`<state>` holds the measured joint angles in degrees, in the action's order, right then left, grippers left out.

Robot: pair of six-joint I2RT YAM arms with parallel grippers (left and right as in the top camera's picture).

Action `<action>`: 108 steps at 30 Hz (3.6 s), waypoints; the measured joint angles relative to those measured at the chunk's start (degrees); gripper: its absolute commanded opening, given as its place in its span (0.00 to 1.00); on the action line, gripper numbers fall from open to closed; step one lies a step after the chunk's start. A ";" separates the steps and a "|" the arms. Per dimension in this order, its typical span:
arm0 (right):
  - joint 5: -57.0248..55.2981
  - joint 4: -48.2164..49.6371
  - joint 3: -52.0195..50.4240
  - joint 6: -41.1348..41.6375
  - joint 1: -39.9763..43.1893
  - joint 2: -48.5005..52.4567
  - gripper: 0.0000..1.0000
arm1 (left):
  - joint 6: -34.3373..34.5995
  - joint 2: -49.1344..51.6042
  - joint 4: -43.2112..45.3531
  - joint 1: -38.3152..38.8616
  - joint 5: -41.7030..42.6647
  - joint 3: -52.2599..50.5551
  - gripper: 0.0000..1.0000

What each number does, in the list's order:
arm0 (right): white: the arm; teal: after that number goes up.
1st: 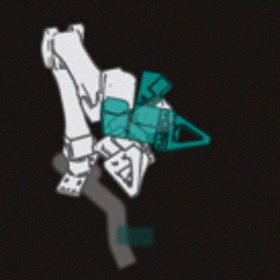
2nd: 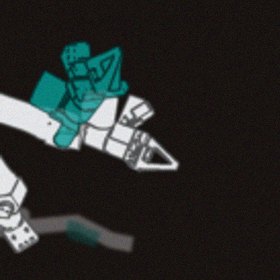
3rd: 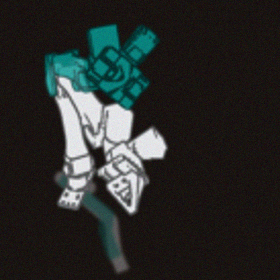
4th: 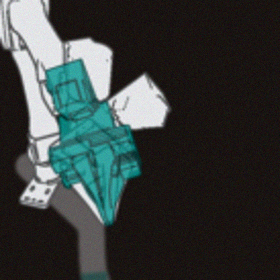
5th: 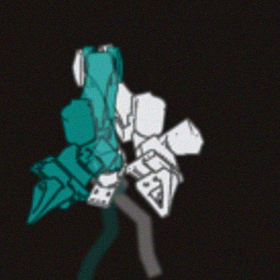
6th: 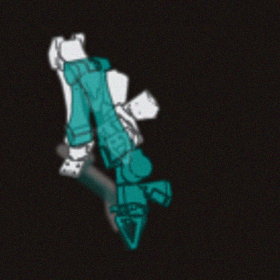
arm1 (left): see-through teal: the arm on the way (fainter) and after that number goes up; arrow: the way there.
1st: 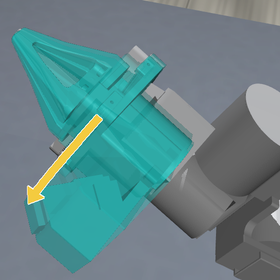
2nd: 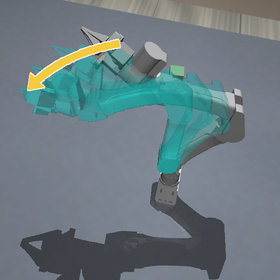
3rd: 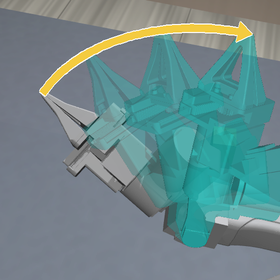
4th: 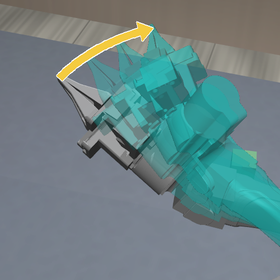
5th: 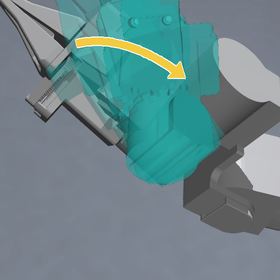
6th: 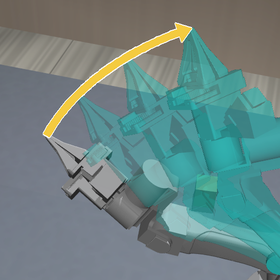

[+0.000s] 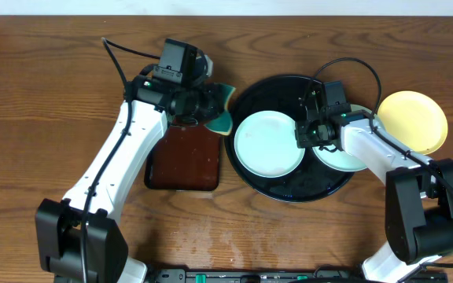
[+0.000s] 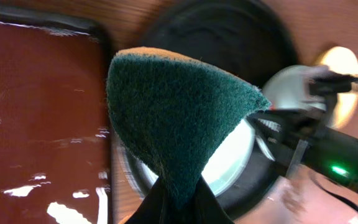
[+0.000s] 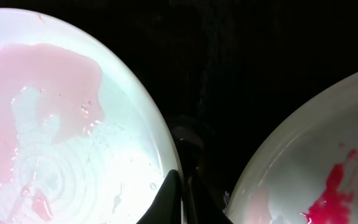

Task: Clean dirty plates on tray and stack at the side
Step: 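Scrub the left pale green plate with the sponge in the left gripper, then return the sponge over the small tray with the left gripper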

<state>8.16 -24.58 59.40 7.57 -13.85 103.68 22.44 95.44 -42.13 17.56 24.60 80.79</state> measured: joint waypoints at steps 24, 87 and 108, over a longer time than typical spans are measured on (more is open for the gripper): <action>0.44 0.02 0.00 0.00 0.00 0.00 0.04 | -9.11 13.18 16.37 12.68 -4.22 -0.15 0.08; 1.25 -14.58 2.75 6.91 -1.49 -0.57 0.08 | -10.25 -1.20 -12.87 3.32 -26.29 -1.22 0.08; 1.07 -12.00 2.73 7.52 -1.51 -0.57 0.32 | -7.23 -1.20 -11.74 0.00 -28.76 -1.22 0.09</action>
<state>9.23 -36.58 62.13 15.09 -15.35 103.11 15.20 94.24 -53.87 17.56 -4.16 79.57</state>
